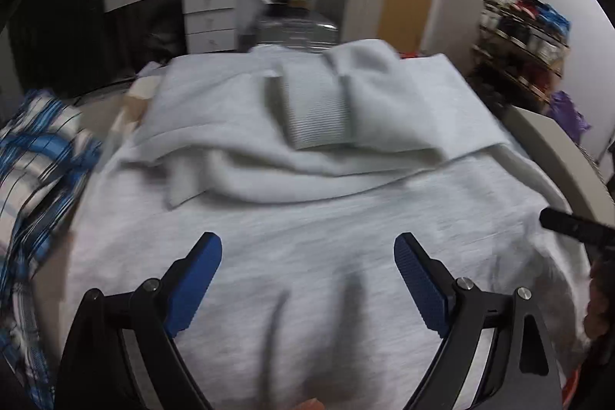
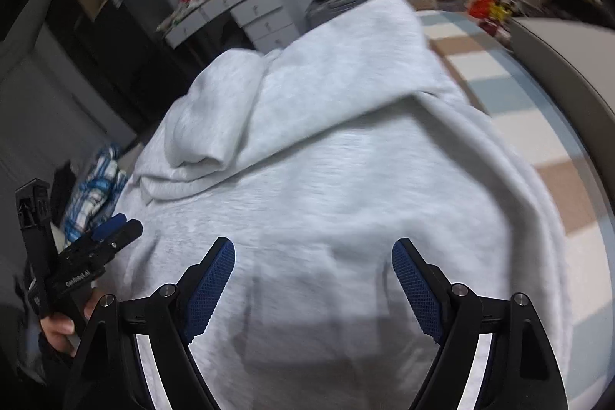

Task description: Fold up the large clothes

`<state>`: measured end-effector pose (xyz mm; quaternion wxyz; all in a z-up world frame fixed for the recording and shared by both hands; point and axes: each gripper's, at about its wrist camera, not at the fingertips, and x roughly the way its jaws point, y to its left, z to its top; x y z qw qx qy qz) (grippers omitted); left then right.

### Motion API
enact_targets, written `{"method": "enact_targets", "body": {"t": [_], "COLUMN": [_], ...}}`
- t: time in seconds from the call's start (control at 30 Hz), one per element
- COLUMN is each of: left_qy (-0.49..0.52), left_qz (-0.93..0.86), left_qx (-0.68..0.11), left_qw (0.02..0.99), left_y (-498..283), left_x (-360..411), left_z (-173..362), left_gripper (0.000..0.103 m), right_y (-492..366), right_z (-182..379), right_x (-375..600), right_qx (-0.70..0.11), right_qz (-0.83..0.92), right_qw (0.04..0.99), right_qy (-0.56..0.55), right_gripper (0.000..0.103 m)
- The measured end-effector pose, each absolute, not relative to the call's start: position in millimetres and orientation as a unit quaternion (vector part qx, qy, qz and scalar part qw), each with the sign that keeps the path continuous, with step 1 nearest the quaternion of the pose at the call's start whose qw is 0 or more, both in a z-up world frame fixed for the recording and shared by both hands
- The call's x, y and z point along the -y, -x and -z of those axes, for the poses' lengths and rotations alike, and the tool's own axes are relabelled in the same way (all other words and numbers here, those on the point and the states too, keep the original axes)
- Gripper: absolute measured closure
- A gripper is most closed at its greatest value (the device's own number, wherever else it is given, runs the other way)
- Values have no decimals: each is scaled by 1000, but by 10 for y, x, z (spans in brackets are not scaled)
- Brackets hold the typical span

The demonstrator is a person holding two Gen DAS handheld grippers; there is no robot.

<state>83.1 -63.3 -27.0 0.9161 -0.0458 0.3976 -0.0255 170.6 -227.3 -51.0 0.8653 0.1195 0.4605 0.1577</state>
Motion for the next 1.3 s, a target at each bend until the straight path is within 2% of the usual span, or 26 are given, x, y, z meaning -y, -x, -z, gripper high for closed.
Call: {"method": "enact_targets", "body": {"t": [0.23, 0.57, 0.6, 0.63, 0.67, 0.7, 0.73, 0.83, 0.93, 1.0, 1.03, 1.07, 1.13, 1.3], "left_qy": [123, 183, 186, 188, 189, 190, 191, 195, 199, 200, 200, 201, 202, 201], "left_qz": [12, 40, 41, 42, 42, 43, 44, 46, 48, 49, 49, 49, 50, 50], "left_qx": [-426, -409, -408, -407, -406, -406, -406, -404, -403, -402, -402, -402, -402, -402], "left_qw": [896, 893, 893, 893, 893, 893, 893, 892, 892, 892, 892, 892, 892, 892], "left_y": [-907, -898, -897, -871, -808, -780, -783, -776, -774, -770, -765, -764, -773, -764], "left_x": [389, 331, 304, 293, 251, 224, 223, 208, 201, 190, 186, 183, 179, 179], "left_z": [569, 533, 541, 542, 548, 552, 551, 551, 556, 561, 561, 561, 563, 575], "left_gripper": [15, 15, 15, 15, 15, 15, 15, 14, 14, 14, 14, 14, 14, 14], "right_y": [-2117, -2391, -2412, -2423, -2434, -2431, -2415, -2392, -2503, -2621, -2667, -2751, -2821, -2675], "right_z": [279, 655, 711, 733, 740, 706, 616, 196, -109, -102, -31, 114, 401, 660], "right_x": [1152, 334, 312, 304, 283, 302, 350, 719, 1198, 1649, 1798, 1985, 2234, 2402], "right_qx": [-412, -388, -383, -380, -381, -385, -382, -363, -338, -341, -357, -391, -443, -454], "right_qz": [-177, -132, -118, -111, -115, -129, -141, -207, -177, -90, -67, -45, -16, -26], "right_qw": [894, 899, 900, 900, 898, 895, 896, 906, 924, 928, 919, 898, 863, 854], "right_qy": [4, 154, 172, 184, 188, 186, 179, 74, -37, -119, -153, -198, -244, -252], "right_gripper": [19, 21, 26, 44, 71, 89, 97, 98, 97, 87, 64, 53, 53, 53]}}
